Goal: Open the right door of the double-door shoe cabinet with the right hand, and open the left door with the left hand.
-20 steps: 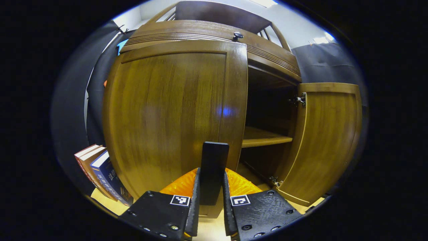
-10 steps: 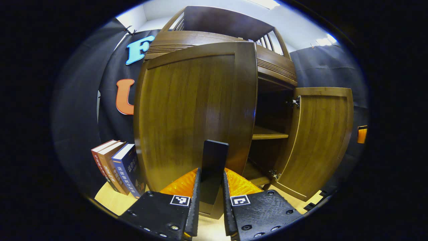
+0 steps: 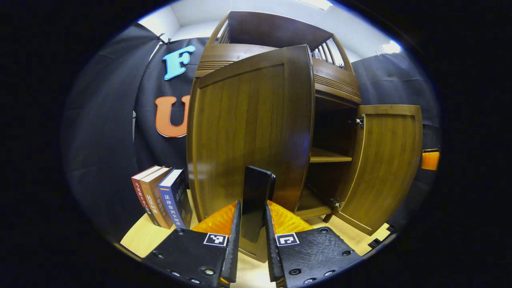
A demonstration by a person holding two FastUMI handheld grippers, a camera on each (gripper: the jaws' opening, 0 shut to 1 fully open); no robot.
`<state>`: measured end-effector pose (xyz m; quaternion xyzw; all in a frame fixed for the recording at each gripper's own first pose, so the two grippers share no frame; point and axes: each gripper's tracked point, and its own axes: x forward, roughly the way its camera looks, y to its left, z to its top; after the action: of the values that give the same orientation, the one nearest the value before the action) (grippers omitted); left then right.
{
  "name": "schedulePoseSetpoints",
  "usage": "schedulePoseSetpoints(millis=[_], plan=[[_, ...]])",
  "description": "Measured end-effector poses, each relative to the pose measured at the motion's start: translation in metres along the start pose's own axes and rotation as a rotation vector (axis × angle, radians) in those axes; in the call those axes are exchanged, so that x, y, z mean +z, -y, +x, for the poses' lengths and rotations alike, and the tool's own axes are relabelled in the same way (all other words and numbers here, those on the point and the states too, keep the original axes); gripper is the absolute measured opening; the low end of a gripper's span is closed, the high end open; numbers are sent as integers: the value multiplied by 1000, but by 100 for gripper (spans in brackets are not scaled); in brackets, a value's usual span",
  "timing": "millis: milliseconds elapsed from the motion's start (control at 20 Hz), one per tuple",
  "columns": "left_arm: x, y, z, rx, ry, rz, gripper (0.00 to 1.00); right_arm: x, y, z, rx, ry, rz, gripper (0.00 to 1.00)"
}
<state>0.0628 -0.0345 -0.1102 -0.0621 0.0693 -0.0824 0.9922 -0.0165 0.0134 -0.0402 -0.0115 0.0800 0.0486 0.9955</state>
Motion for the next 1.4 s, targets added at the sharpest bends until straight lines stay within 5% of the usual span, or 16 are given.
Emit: schedulePoseSetpoints(millis=[300,400,550,800,1050,1150,1200,1250,1400], plan=[[5,-18,-12,53,24,103,29,-3,-11,5,36,-13,5,100],[6,-14,-12,25,28,101,29,-5,-12,5,41,-16,3,100],[5,-19,-16,50,35,84,13,-6,-16,6,48,-20,6,100],[6,-32,-25,62,40,73,13,-8,-23,8,61,-28,-3,100],[6,-51,-40,85,45,75,1,-9,-36,7,82,-29,-10,100],[5,-59,-40,89,44,70,1,-10,-40,5,88,-29,-11,100],[6,-64,-43,89,45,67,10,-11,-43,6,94,-31,-9,100],[6,-69,-45,88,46,67,1,-12,-46,6,100,-33,-8,100],[6,-81,-50,68,50,72,1,-13,-48,5,112,-37,-10,100]])
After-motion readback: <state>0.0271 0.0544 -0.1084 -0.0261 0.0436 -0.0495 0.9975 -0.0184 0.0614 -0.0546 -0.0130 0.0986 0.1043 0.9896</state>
